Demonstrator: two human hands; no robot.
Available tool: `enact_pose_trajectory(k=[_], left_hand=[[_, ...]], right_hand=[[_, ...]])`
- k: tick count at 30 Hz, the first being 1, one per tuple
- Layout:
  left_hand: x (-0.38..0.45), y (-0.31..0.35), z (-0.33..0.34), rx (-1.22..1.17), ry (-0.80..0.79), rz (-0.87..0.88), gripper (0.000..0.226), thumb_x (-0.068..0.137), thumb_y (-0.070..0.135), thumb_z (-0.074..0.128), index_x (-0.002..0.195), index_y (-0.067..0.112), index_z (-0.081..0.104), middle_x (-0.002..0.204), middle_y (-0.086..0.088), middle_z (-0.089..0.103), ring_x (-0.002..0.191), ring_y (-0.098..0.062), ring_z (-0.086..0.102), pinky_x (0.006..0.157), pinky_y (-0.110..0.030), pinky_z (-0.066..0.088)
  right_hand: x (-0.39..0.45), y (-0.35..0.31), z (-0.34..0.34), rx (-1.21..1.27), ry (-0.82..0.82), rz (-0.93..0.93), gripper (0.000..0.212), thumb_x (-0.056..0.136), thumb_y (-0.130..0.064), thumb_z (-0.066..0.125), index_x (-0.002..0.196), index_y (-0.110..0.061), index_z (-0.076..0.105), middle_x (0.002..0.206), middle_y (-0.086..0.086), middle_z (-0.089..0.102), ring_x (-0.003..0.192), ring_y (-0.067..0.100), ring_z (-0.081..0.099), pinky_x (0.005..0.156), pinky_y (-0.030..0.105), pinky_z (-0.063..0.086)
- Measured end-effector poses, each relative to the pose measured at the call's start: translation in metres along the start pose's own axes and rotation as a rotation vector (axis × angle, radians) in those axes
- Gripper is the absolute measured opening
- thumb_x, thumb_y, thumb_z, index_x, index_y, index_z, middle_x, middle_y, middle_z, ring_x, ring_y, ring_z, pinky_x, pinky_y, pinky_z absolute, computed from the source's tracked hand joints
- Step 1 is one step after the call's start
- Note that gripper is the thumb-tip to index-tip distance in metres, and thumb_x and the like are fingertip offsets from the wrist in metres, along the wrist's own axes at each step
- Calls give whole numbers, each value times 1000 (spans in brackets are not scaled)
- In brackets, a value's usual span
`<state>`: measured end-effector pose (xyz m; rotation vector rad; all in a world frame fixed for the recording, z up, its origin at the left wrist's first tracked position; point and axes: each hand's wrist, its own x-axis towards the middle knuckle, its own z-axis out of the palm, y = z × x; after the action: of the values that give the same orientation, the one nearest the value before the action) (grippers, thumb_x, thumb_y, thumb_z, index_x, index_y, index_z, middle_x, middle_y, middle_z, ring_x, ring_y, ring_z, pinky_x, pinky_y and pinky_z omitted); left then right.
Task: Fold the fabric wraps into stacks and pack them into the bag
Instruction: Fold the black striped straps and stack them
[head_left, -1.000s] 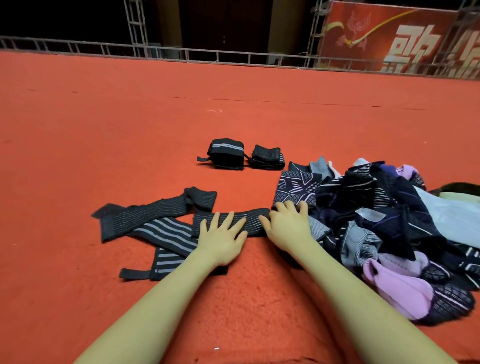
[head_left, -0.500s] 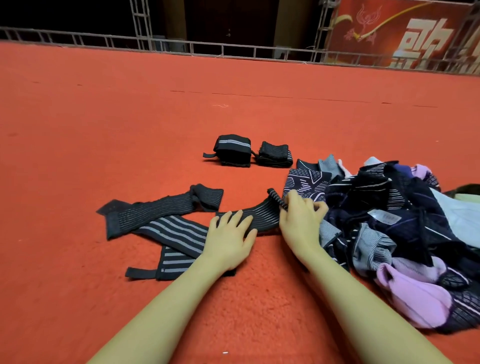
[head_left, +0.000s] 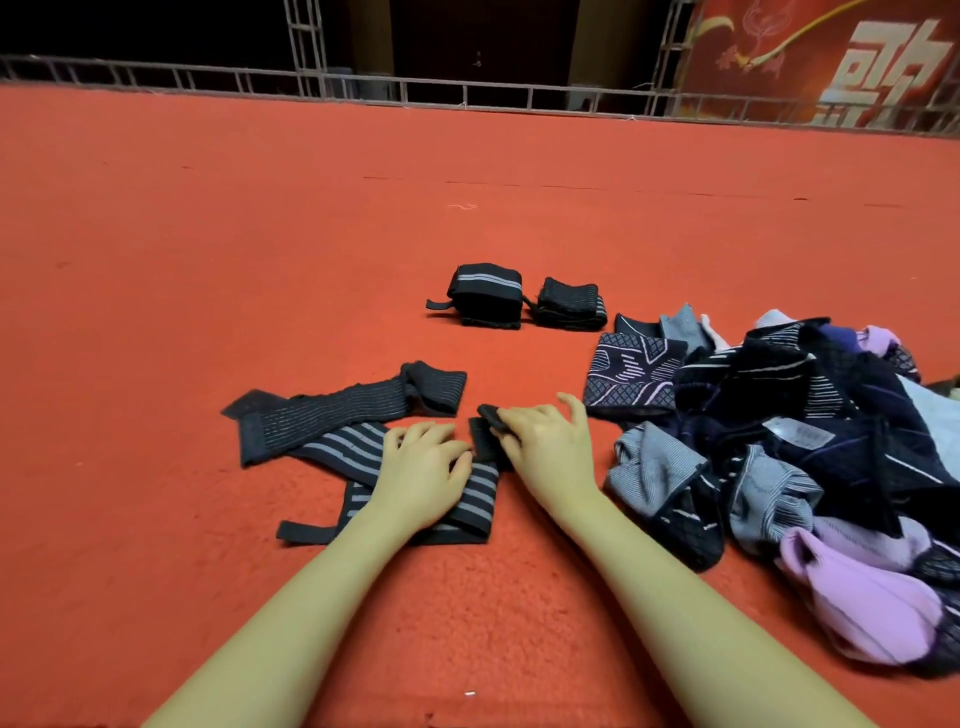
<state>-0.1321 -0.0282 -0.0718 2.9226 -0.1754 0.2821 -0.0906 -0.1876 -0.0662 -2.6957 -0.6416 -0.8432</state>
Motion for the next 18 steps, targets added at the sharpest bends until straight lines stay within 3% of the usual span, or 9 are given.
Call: enact_pose_trajectory(k=[2,4,5,7,10,12,14,18], left_hand=[[-1,-4,1,8,-4,-30,44,98,42,26,124,31,60,140,11,46,131,-12,35,100,-32,11],[-2,-3,1,-2,24,-42,36,101,36,33,125,29,59,138,11,48,130,-12,36,99,-32,11],[-2,-2,1,-7,40,-49,36,101,36,34,125,28,59,137,11,49,129,-12,37,98,-32,11],[1,3,3,-16,62,-68,38,101,39,32,124,27,59,134,10,52,126,-14,39,99,-33,14],[8,18,2,23,76,-136,49,99,50,28,121,20,61,133,4,51,127,-20,37,103,-38,16],[14,30,2,72,70,-174,58,97,56,28,119,13,61,132,-4,48,127,-26,34,104,-41,18],[16,39,4,94,77,-204,60,95,56,32,121,8,57,131,-8,47,126,-29,33,104,-42,19],[14,48,17,55,137,-253,53,92,48,49,115,2,59,125,-13,51,121,-33,39,101,-44,26]], right_hand=[[-4,-9,3,-52,-175,-50,43,85,-48,36,73,-22,68,77,-8,70,79,16,67,99,39,17],[-6,-13,-1,-59,-331,-60,61,88,-56,17,93,-23,69,103,-10,69,107,12,59,103,43,6],[-5,-10,-3,-41,-346,-45,61,91,-55,16,105,-25,67,117,-11,65,118,11,52,103,43,3],[-3,-2,-7,-15,-280,-3,47,97,-45,26,111,-24,66,123,-10,62,120,14,50,101,42,7],[-4,12,-10,-156,-64,99,37,86,-31,37,84,-14,69,99,2,69,95,27,62,88,41,23],[-7,22,-4,-272,-53,145,22,77,-26,59,73,-7,69,103,12,68,95,31,62,85,42,26],[-11,26,2,-312,-103,170,28,65,-27,79,69,-1,70,110,19,66,99,35,62,86,44,25],[-16,24,10,-341,-125,156,39,54,-32,88,72,-1,71,109,15,68,99,34,63,86,44,27]])
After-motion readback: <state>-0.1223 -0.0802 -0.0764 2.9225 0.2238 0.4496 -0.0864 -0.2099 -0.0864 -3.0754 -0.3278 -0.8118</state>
